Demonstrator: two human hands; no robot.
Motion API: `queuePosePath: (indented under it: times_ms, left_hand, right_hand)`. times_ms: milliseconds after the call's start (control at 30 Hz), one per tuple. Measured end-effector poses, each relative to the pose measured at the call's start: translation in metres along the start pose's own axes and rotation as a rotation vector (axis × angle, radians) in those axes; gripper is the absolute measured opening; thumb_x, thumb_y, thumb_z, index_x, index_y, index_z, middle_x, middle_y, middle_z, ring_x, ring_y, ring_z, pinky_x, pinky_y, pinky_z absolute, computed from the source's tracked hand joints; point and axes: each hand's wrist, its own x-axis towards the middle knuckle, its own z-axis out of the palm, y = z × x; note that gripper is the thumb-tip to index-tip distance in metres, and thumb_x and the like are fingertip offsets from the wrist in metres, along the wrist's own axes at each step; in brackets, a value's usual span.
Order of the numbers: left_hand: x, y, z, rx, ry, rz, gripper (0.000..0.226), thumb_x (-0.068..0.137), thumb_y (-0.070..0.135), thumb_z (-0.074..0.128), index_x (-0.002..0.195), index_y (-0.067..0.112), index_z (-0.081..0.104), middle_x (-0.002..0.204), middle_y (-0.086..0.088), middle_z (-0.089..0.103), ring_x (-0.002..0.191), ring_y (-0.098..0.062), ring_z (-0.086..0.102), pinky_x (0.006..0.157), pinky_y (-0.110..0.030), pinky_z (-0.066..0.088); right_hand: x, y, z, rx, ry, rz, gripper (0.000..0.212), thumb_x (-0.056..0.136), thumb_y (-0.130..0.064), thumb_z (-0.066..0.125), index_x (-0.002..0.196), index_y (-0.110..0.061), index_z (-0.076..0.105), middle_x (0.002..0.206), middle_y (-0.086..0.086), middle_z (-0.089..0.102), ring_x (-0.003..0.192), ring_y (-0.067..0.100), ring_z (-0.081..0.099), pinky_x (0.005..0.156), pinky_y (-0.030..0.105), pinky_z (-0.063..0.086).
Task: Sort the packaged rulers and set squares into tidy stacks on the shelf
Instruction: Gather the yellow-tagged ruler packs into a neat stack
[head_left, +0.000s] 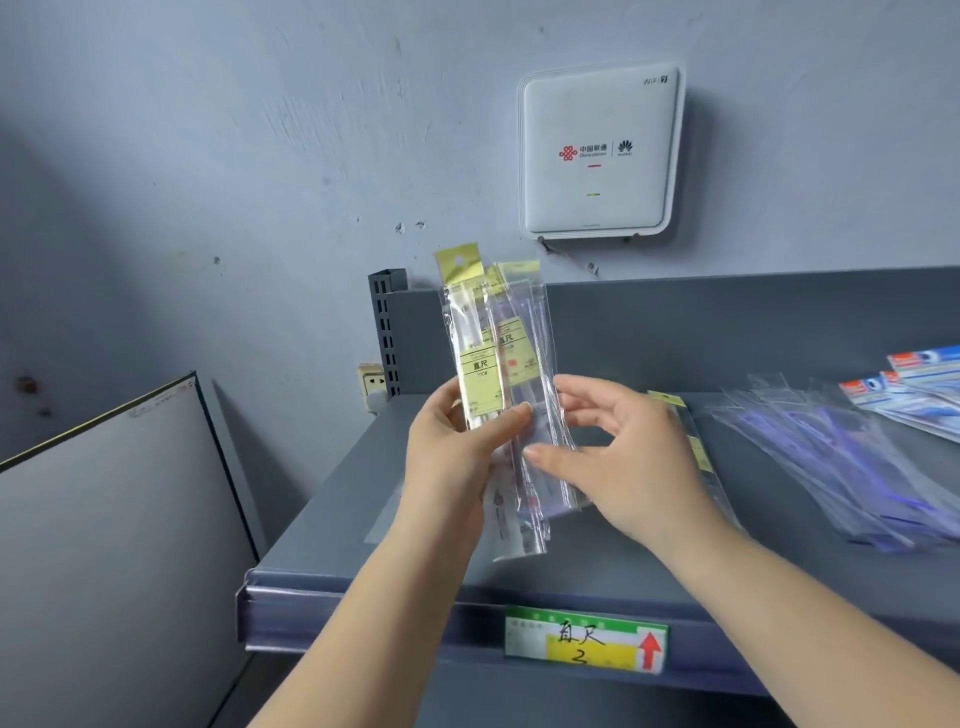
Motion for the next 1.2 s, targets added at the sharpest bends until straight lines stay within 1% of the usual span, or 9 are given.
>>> queuePosePath:
  times_ms: [133,300,400,500,767,933,1000,1100,1200]
  left_hand:
    - [-0.007,-0.008,0.023,-0.017,-0.042,-0.002,0.030,0.079,-0.004,0.068,0.106,0.009,0.063,0.098,-0.012,0.071,0.089,-0.029,0.067,0.081,-0.044,0.054]
    - [-0.014,-0.016,0.049,-0.044,-0.126,-0.021,0.034,0.085,-0.011,0.053,0.108,0.012,0.063,0.092,-0.003,0.069,0.086,-0.019,0.062,0.074,-0.033,0.049]
    - [-0.017,-0.018,0.061,-0.041,-0.188,-0.034,0.040,0.082,-0.016,0.052,0.109,0.012,0.062,0.098,-0.006,0.070,0.089,-0.019,0.064,0.080,-0.035,0.050]
    - [-0.017,-0.022,0.070,-0.013,-0.240,-0.031,0.042,0.082,-0.015,0.054,0.114,0.011,0.060,0.103,-0.008,0.071,0.088,-0.018,0.066,0.072,-0.026,0.051]
    - [-0.016,-0.034,0.097,-0.006,-0.301,-0.079,0.040,0.082,-0.015,0.055,0.107,0.015,0.063,0.097,-0.004,0.073,0.079,-0.013,0.069,0.060,-0.018,0.053]
    - [-0.014,-0.036,0.104,-0.011,-0.310,-0.102,0.040,0.082,-0.015,0.056,0.107,0.015,0.063,0.091,-0.003,0.073,0.068,-0.011,0.067,0.048,-0.016,0.049]
    - [-0.013,-0.036,0.105,-0.003,-0.318,-0.108,0.039,0.082,-0.015,0.056,0.105,0.016,0.064,0.089,-0.002,0.073,0.066,-0.010,0.067,0.046,-0.016,0.047]
    - [-0.013,-0.037,0.105,0.006,-0.323,-0.115,0.040,0.082,-0.015,0.055,0.108,0.015,0.063,0.095,-0.005,0.073,0.078,-0.016,0.068,0.063,-0.023,0.056]
    - [-0.014,-0.036,0.104,0.017,-0.315,-0.120,0.041,0.082,-0.014,0.056,0.113,0.013,0.062,0.100,-0.008,0.072,0.089,-0.023,0.067,0.085,-0.037,0.052]
  right_hand:
    - [-0.008,0.005,-0.019,-0.037,0.092,0.051,0.049,0.067,-0.023,0.082,0.111,-0.032,0.061,0.084,-0.016,0.060,0.079,-0.001,0.059,0.063,0.004,0.043]
    - [-0.012,0.011,-0.044,0.023,0.141,0.129,0.040,0.070,-0.020,0.080,0.099,-0.035,0.058,0.078,-0.013,0.061,0.069,-0.003,0.059,0.057,0.003,0.044]
    - [-0.013,0.020,-0.058,0.135,0.168,0.194,0.039,0.071,-0.017,0.079,0.098,-0.036,0.059,0.077,-0.009,0.066,0.072,0.002,0.066,0.068,0.014,0.050]
    - [-0.014,0.029,-0.073,0.224,0.182,0.256,0.024,0.074,-0.012,0.076,0.085,-0.030,0.065,0.077,0.000,0.072,0.075,0.011,0.069,0.078,0.029,0.054]
    - [-0.019,0.043,-0.134,0.350,0.322,0.319,0.018,0.081,0.001,0.067,0.080,-0.017,0.063,0.066,0.000,0.064,0.049,0.003,0.059,0.047,0.015,0.049]
    - [-0.023,0.066,-0.176,0.077,0.336,0.395,0.015,0.078,-0.004,0.071,0.083,-0.018,0.067,0.068,-0.001,0.063,0.050,0.010,0.052,0.049,0.016,0.044]
    - [-0.021,0.076,-0.182,-0.135,0.312,0.425,0.018,0.075,-0.008,0.075,0.091,-0.013,0.069,0.068,-0.004,0.062,0.055,0.009,0.053,0.058,0.022,0.044]
    - [-0.019,0.085,-0.182,-0.536,0.249,0.463,0.033,0.072,-0.020,0.079,0.102,-0.009,0.069,0.068,-0.005,0.057,0.069,0.016,0.053,0.070,0.022,0.038]
    - [-0.019,0.086,-0.179,-0.698,0.224,0.463,0.048,0.073,-0.028,0.078,0.116,-0.010,0.064,0.088,0.001,0.058,0.082,0.015,0.048,0.073,0.021,0.034]
